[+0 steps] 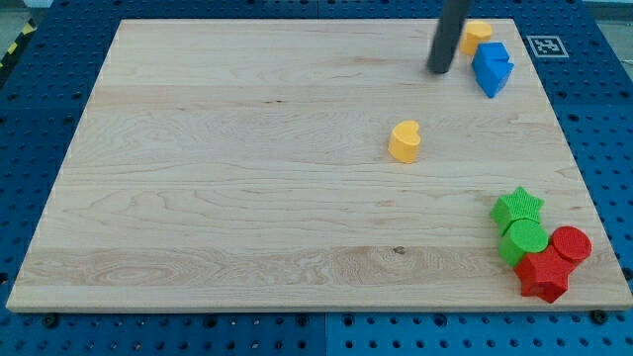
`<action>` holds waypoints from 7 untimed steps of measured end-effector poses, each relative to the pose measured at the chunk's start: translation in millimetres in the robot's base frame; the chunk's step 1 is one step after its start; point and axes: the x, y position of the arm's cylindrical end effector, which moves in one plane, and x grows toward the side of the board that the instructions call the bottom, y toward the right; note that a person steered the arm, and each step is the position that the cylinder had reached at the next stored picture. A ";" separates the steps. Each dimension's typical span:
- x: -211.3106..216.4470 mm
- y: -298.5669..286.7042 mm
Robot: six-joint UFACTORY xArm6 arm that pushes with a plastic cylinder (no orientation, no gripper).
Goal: Push the yellow heart slightly up
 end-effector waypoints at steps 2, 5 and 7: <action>121.9 -112.3; 142.1 -67.6; 138.3 12.5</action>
